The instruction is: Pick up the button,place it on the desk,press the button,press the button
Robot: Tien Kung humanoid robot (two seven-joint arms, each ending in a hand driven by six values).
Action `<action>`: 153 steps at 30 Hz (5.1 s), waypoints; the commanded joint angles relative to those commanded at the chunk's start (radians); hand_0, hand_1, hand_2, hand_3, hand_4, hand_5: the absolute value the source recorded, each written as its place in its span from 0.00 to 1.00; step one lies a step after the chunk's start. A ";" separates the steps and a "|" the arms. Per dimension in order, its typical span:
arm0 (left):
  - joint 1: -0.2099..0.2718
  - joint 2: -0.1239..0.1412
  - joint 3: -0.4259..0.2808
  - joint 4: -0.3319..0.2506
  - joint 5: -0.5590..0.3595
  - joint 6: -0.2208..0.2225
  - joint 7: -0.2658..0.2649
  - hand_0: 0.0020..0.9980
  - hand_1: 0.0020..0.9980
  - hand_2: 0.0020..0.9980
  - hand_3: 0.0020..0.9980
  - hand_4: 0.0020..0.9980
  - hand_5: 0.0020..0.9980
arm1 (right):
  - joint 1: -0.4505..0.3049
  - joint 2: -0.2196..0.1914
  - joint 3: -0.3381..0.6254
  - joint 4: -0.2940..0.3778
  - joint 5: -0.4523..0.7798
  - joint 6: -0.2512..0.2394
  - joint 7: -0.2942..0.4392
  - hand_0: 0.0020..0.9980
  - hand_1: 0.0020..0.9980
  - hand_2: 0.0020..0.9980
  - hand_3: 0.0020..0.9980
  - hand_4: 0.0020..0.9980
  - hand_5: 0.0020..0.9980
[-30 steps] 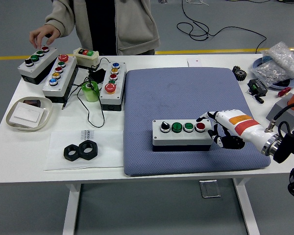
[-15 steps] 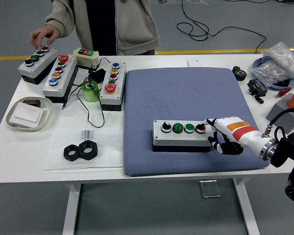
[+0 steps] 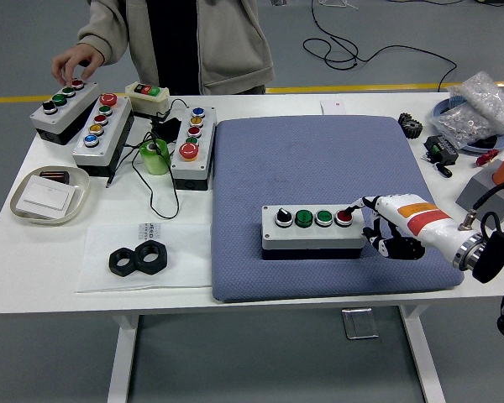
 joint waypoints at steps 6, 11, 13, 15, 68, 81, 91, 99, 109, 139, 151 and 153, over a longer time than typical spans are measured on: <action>0.003 -0.001 -0.004 0.000 0.008 0.000 0.002 0.73 0.82 0.84 0.81 0.59 1.00 | -0.002 -0.001 -0.015 -0.002 -0.001 0.004 -0.002 0.34 0.11 0.23 0.73 0.44 0.00; 0.002 -0.001 -0.005 0.000 0.010 0.000 0.003 0.73 0.82 0.84 0.81 0.59 1.00 | 0.002 0.003 -0.036 -0.011 -0.004 0.009 -0.005 0.34 0.11 0.23 0.73 0.44 0.00; 0.002 -0.001 -0.002 0.000 0.004 0.000 0.001 0.73 0.82 0.84 0.81 0.59 1.00 | 0.003 0.005 -0.044 -0.015 -0.006 0.012 -0.007 0.34 0.11 0.22 0.73 0.44 0.00; 0.001 -0.001 0.001 0.000 0.000 0.000 0.000 0.73 0.82 0.84 0.81 0.59 1.00 | 0.004 0.006 -0.047 -0.016 -0.008 0.014 -0.009 0.34 0.11 0.22 0.73 0.44 0.00; -0.006 0.000 0.010 0.001 -0.017 -0.001 -0.005 0.72 0.82 0.84 0.81 0.59 1.00 | 0.038 0.024 0.007 0.065 -0.105 -0.061 -0.030 0.28 0.16 0.30 0.84 0.61 0.00; -0.005 0.000 0.006 0.001 -0.011 0.000 -0.002 0.72 0.82 0.84 0.81 0.59 1.00 | 0.041 0.046 -0.011 0.061 -0.093 -0.131 -0.046 0.99 0.88 0.98 1.00 0.98 0.27; -0.002 0.000 -0.001 0.001 0.003 0.000 0.001 0.72 0.82 0.84 0.81 0.59 1.00 | 0.007 0.110 0.020 0.017 0.127 -0.351 0.030 0.99 0.92 0.98 0.97 0.81 0.42; 0.005 -0.001 -0.012 0.001 0.020 0.001 0.006 0.72 0.82 0.84 0.81 0.59 1.00 | -0.030 0.131 0.132 -0.045 0.463 -0.443 0.164 0.99 0.91 0.95 0.94 0.70 0.45; 0.002 0.001 -0.002 0.001 0.011 -0.001 0.003 0.72 0.82 0.84 0.81 0.59 1.00 | -0.067 0.139 0.219 -0.161 0.885 -0.375 0.140 0.96 0.86 0.88 0.86 0.62 0.58; -0.011 -0.001 0.014 0.003 -0.011 0.000 -0.002 0.73 0.82 0.84 0.81 0.59 1.00 | -0.105 0.146 0.274 -0.174 1.324 -0.342 0.114 0.95 0.84 0.86 0.83 0.59 0.64; -0.016 0.001 0.018 0.004 -0.016 0.001 -0.003 0.73 0.82 0.84 0.81 0.59 1.00 | -0.105 0.144 0.299 -0.161 1.328 -0.351 0.108 0.95 0.84 0.85 0.82 0.58 0.64; -0.016 0.001 0.017 0.004 -0.015 0.001 -0.002 0.73 0.82 0.84 0.81 0.59 1.00 | -0.107 0.143 0.302 -0.159 1.328 -0.353 0.107 0.95 0.84 0.85 0.82 0.58 0.64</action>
